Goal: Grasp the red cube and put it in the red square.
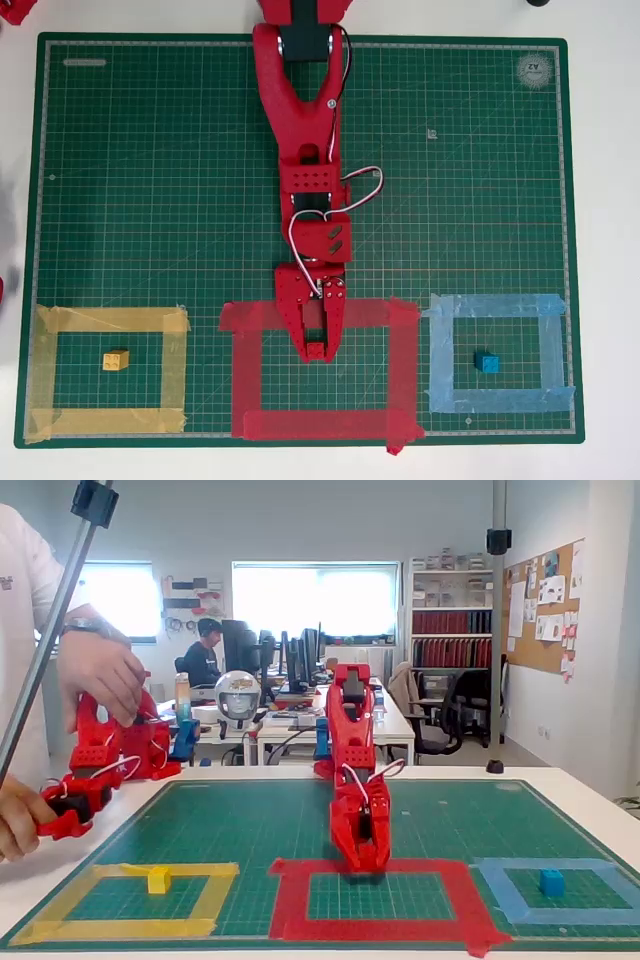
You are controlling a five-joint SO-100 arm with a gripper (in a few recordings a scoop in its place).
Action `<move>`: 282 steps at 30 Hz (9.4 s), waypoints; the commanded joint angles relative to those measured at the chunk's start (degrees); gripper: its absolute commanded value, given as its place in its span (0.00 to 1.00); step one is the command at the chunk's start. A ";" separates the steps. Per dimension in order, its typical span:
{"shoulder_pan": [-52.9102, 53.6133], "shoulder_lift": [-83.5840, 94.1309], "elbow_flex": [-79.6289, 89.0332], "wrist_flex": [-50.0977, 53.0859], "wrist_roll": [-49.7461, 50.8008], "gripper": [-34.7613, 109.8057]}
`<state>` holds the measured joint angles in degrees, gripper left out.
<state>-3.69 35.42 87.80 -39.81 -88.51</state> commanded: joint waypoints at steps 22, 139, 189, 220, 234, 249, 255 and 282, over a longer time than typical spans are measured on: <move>2.29 -2.64 -6.50 1.49 -0.18 0.29; 6.86 156.53 93.25 115.93 3.60 0.24; 7.12 156.53 93.25 115.93 3.60 0.24; 7.12 156.53 93.25 115.93 3.60 0.24; 7.12 156.53 93.25 115.93 3.60 0.24; 7.12 156.53 93.25 115.93 3.60 0.24; 7.12 156.53 93.25 115.93 3.60 0.24; 7.12 156.53 93.25 115.93 3.60 0.24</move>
<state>2.02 189.84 180.79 75.50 -84.20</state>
